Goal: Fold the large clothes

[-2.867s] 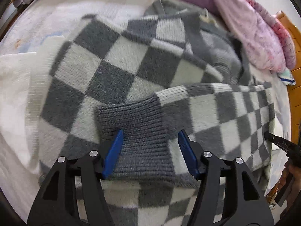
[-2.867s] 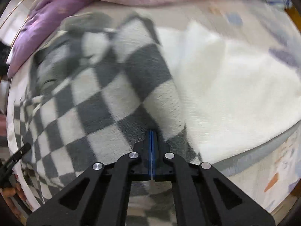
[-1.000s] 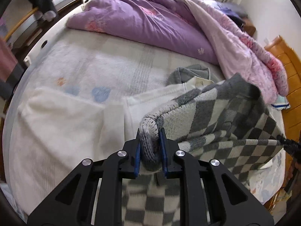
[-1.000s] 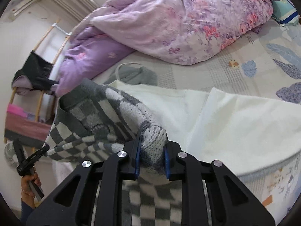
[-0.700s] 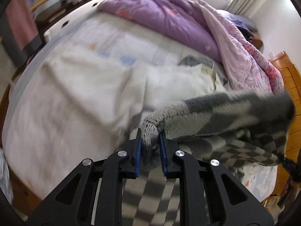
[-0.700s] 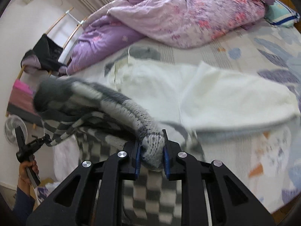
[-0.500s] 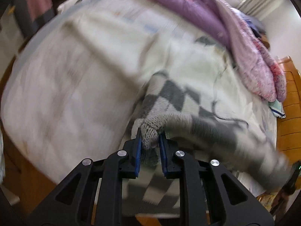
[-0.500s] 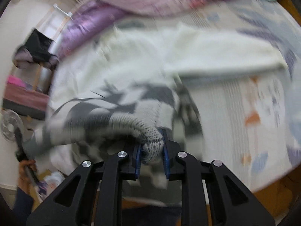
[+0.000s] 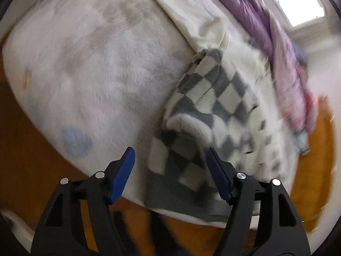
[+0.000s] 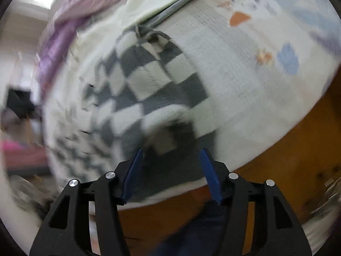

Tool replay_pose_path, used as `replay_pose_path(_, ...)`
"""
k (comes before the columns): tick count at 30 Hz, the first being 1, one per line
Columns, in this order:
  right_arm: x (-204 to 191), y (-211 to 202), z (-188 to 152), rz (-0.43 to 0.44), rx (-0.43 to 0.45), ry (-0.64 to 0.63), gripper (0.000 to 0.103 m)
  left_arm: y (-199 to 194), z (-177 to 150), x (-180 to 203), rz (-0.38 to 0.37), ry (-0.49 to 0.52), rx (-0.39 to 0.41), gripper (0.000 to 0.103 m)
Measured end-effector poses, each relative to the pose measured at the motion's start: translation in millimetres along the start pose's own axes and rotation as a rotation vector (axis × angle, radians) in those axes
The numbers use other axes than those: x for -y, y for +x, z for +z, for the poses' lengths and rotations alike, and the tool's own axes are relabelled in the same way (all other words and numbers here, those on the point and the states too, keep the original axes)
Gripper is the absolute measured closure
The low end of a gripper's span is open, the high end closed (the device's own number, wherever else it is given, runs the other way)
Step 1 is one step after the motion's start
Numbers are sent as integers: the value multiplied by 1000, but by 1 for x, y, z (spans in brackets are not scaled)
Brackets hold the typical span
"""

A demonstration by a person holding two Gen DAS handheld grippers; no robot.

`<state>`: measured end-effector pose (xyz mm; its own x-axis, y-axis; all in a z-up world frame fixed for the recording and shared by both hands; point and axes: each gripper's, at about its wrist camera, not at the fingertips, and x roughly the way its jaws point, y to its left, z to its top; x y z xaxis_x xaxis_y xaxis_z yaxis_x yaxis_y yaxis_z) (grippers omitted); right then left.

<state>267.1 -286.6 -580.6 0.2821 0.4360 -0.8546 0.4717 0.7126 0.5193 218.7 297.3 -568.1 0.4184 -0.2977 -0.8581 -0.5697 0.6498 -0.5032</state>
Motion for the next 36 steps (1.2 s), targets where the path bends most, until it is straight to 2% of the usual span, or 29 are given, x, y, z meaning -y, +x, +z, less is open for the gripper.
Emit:
replay_pose_path(2,2,2,0,112,2,90,48,2,-5,1,-74,-79,-4,27)
replay_pose_path(4,-2,15,1,166,12,174,47,16,-8,10,-98,-108,-23,27)
replay_pose_path(8,-6,42,10,177,7,280,47,54,-10,39,-115,-110,-50,27)
replay_pose_path(10,-11,52,18,141,7,282,47,68,-7,50,-121,-110,-60,27)
replay_pose_path(12,-20,55,22,138,14,256,59,82,-2,62,-61,-72,-83,31)
replay_pose_path(13,-26,55,24,112,13,220,70,91,-1,64,-39,-55,-98,66)
replay_pose_path(14,-30,57,27,82,16,192,82,98,-1,66,6,-27,-117,83)
replay_pose_path(15,-33,55,29,63,15,164,90,101,-1,66,29,-7,-129,90)
replay_pose_path(16,-32,52,27,56,10,149,91,99,-2,67,26,7,-127,92)
replay_pose_path(20,-28,28,23,18,6,62,92,73,-17,67,21,88,-116,92)
replay_pose_path(23,-17,20,22,-28,-1,27,92,70,-34,49,35,81,-159,92)
replay_pose_path(25,-7,29,18,-69,-15,9,92,83,-50,33,64,64,-199,91)
replay_pose_path(28,5,60,17,-146,-53,-26,91,106,-58,19,110,37,-212,88)
replay_pose_path(30,10,89,19,-184,-74,-27,91,123,-56,17,129,10,-208,83)
replay_pose_path(32,8,105,22,-221,-88,-41,85,130,-51,20,136,2,-215,81)
replay_pose_path(35,-1,100,23,-240,-93,-56,77,128,-48,23,92,5,-234,69)
replay_pose_path(36,-4,94,23,-244,-94,-58,76,122,-47,22,58,-3,-237,54)
